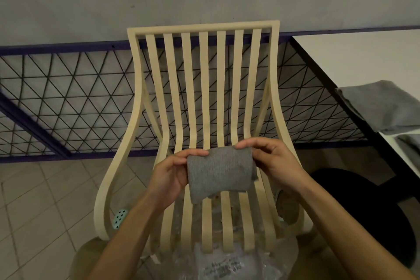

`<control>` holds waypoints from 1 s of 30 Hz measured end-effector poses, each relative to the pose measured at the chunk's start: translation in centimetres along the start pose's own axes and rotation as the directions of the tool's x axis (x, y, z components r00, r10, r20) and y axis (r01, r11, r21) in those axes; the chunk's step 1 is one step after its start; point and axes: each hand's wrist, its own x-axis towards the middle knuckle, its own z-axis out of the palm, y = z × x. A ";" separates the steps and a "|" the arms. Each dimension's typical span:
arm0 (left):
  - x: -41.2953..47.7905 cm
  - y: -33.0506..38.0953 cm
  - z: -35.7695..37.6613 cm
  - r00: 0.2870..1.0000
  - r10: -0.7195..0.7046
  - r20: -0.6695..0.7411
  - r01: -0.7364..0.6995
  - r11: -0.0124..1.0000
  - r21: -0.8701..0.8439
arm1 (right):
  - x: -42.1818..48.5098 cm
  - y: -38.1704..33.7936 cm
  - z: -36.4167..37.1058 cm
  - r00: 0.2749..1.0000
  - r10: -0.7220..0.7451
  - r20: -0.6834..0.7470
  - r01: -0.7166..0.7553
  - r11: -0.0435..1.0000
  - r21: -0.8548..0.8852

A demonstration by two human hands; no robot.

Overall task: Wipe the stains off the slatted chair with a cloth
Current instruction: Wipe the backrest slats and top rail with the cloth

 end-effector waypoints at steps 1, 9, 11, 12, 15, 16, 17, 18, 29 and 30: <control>-0.1 0.3 0.1 1.000 0.030 0.001 -0.030 0.999 0.040 | -0.1 0.0 0.1 0.998 0.056 -0.013 -0.055 0.994 0.098; -0.6 2.6 2.1 0.958 0.281 -0.047 -0.258 0.926 0.277 | 0.0 0.3 1.6 0.938 0.311 0.151 -0.332 0.686 0.648; -0.7 3.2 2.2 0.954 0.291 -0.068 -0.264 0.928 0.265 | -0.1 0.1 1.7 0.938 0.286 0.195 -0.344 0.717 0.606; -0.7 3.5 2.2 0.952 0.291 -0.091 -0.261 0.932 0.252 | -0.1 0.0 1.7 0.949 0.254 0.185 -0.314 0.770 0.555; -0.1 3.6 2.5 0.954 0.206 -0.219 -0.173 0.972 0.162 | 0.7 -1.2 1.3 0.981 0.193 0.025 -0.187 0.897 0.401; 0.2 3.7 2.8 0.967 0.119 -0.227 -0.104 0.992 0.076 | 1.3 -2.1 1.1 0.984 0.178 -0.020 -0.157 0.911 0.380; 0.7 3.9 3.2 0.977 0.017 -0.214 -0.020 1.000 -0.012 | 2.1 -3.4 0.8 0.986 0.162 -0.043 -0.135 0.923 0.361; 1.2 4.3 3.7 0.981 -0.057 -0.187 0.044 0.996 -0.072 | 3.0 -4.7 0.5 0.988 0.141 -0.066 -0.113 0.941 0.318; 12.6 9.6 14.2 0.986 0.114 -0.120 -0.105 0.991 0.079 | 10.5 -14.4 -9.8 0.950 0.026 -0.313 -0.111 0.959 -0.259; 13.6 9.5 15.5 0.987 0.115 -0.113 -0.107 0.992 0.070 | 10.5 -15.1 -11.5 0.943 0.036 -0.330 -0.140 0.944 -0.297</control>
